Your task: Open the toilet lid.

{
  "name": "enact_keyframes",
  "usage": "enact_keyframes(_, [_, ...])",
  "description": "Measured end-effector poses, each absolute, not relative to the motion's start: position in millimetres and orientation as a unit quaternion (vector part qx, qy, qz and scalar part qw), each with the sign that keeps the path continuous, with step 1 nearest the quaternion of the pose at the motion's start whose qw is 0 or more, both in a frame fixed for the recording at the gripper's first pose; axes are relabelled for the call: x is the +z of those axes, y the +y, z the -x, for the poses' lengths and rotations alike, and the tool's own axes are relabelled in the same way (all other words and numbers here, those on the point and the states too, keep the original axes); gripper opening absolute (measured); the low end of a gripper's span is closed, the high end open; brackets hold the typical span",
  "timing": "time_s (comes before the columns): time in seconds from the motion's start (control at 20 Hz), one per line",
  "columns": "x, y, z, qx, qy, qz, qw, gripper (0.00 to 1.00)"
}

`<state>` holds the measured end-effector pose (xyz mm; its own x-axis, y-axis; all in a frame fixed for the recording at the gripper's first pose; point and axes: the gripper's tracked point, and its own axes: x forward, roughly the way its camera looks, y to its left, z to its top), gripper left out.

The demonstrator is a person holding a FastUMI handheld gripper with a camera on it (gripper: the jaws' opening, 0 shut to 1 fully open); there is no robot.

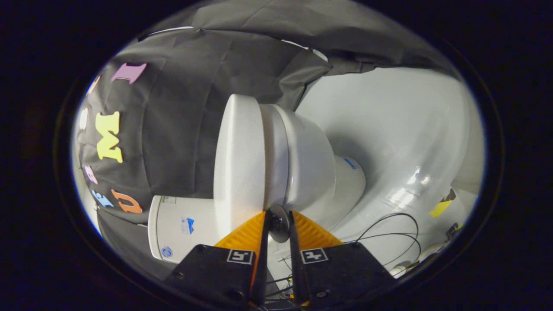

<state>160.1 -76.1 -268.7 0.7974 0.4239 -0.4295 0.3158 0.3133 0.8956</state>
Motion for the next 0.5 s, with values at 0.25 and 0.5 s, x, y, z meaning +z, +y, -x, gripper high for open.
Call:
enact_keyframes(0.25, [-262.5, -75.8, -161.1, 0.039, 0.305, -0.607, 0.733, 0.12])
enact_keyframes(0.5, [-259.8, -74.3, -160.1, 0.038, 0.308, -0.635, 0.707, 0.09])
